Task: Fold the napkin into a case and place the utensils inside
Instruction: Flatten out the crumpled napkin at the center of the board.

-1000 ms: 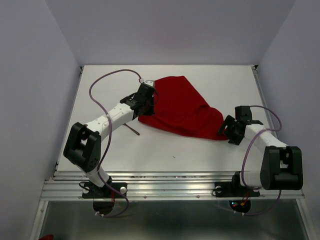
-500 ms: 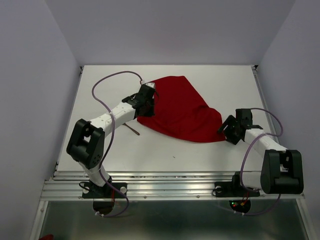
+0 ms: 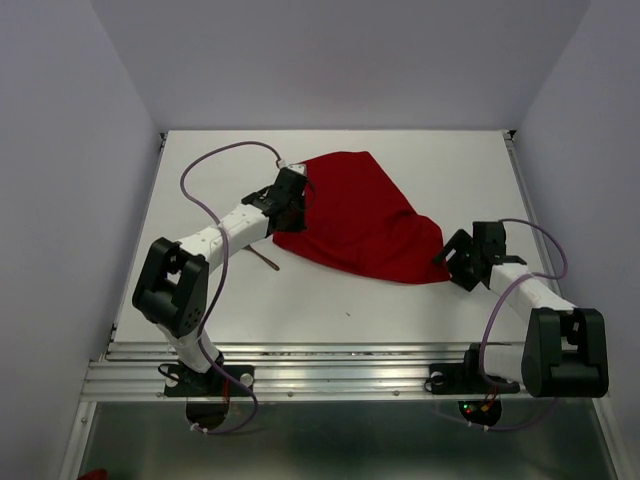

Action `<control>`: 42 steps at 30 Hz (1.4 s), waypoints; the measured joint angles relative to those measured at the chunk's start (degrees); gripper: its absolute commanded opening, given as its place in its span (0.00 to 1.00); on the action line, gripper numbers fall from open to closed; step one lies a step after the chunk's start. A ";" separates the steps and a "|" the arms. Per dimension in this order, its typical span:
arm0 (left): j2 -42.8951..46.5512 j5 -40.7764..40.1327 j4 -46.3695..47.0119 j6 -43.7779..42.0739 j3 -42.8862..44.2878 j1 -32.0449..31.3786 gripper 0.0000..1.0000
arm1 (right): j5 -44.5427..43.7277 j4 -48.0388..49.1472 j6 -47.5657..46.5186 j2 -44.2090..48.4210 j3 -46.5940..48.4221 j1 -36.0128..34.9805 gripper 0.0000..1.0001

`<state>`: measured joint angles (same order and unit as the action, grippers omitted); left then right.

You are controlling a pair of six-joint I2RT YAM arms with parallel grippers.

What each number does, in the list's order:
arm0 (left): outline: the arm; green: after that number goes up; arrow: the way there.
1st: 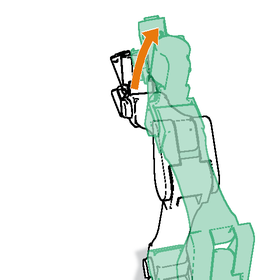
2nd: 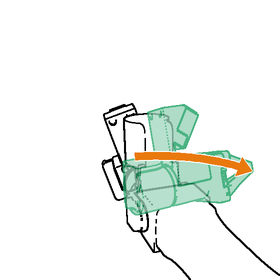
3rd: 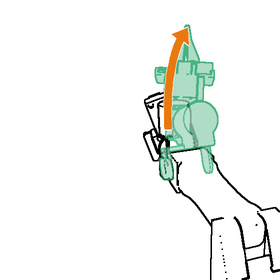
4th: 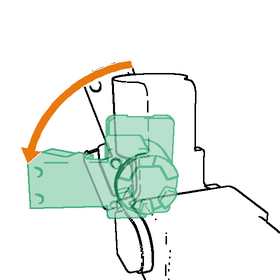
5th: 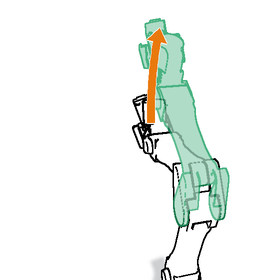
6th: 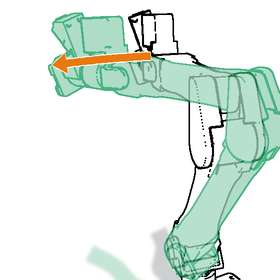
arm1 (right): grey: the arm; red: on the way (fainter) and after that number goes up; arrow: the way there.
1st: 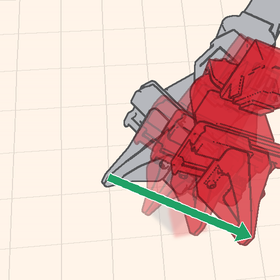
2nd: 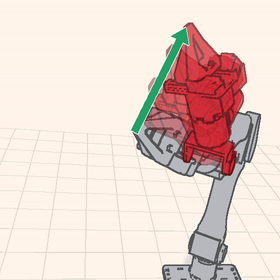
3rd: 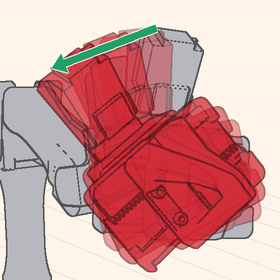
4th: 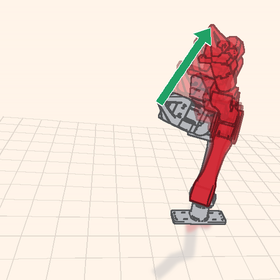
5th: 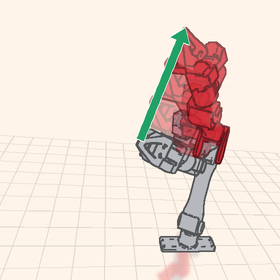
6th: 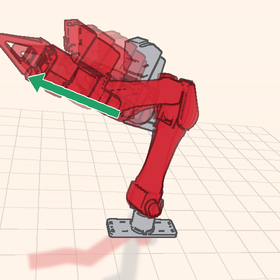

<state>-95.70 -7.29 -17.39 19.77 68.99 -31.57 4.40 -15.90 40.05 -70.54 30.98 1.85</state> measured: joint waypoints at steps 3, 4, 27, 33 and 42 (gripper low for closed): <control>0.00 -0.15 0.13 0.02 -0.02 0.98 0.00 | -0.44 -1.07 0.07 -0.42 0.72 0.00 0.81; 0.00 -0.09 0.24 0.02 -0.02 1.33 0.00 | -0.76 -1.84 0.09 -0.46 0.96 0.00 0.82; -4.59 5.18 2.19 0.24 0.98 4.66 0.00 | -5.57 -4.44 8.31 1.11 -0.76 -5.03 0.75; -5.70 5.16 1.31 0.26 3.89 4.66 0.00 | -3.89 0.28 10.99 1.88 -2.60 -5.33 0.75; -4.68 7.43 -2.67 1.27 11.10 2.75 0.00 | -1.79 3.08 15.10 3.45 -4.90 -5.31 0.75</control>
<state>-100.38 0.14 -20.05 21.04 80.09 -28.82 2.61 -12.82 55.16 -67.09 26.09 -3.46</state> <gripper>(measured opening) 0.019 0.743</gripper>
